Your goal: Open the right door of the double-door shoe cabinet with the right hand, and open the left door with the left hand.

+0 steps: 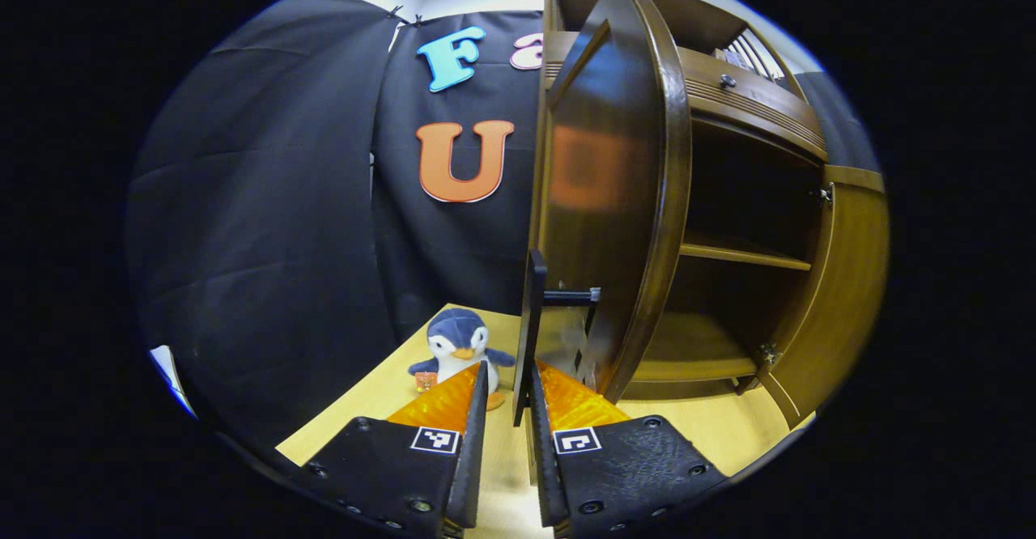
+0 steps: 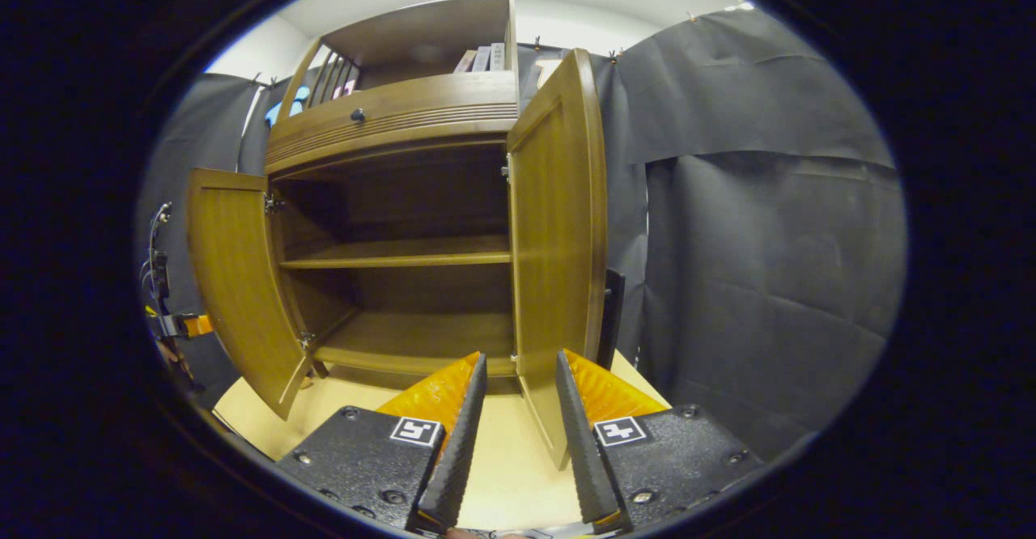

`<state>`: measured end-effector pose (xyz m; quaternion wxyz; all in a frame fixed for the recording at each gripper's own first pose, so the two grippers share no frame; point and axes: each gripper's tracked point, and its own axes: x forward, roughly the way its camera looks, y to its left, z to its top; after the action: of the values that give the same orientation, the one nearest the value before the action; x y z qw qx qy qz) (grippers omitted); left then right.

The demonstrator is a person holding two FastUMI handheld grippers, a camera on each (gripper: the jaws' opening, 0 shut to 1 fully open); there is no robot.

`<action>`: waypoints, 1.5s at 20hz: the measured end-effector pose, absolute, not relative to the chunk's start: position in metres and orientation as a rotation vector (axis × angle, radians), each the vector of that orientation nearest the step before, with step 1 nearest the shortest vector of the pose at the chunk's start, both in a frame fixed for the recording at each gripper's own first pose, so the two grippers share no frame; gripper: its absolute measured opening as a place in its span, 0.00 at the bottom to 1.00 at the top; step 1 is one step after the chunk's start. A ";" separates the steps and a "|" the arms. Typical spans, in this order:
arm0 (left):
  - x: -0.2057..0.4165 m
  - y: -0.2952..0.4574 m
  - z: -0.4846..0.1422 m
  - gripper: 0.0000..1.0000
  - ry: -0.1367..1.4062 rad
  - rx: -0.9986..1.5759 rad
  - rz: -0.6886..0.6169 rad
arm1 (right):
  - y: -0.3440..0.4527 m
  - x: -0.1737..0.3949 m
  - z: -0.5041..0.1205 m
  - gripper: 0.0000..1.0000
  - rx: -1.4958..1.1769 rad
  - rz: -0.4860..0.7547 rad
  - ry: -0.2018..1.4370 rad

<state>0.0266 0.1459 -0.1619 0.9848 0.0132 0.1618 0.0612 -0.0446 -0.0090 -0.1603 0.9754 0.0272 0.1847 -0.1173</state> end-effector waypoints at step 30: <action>-0.007 0.128 -0.077 0.47 0.138 0.107 0.052 | 0.086 0.023 -0.100 0.58 -0.028 -0.040 0.228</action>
<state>-0.0069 0.1283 -0.0771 0.9959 0.0532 0.0687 0.0261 0.0233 0.0864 -0.1003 0.9932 -0.0142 0.1135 -0.0201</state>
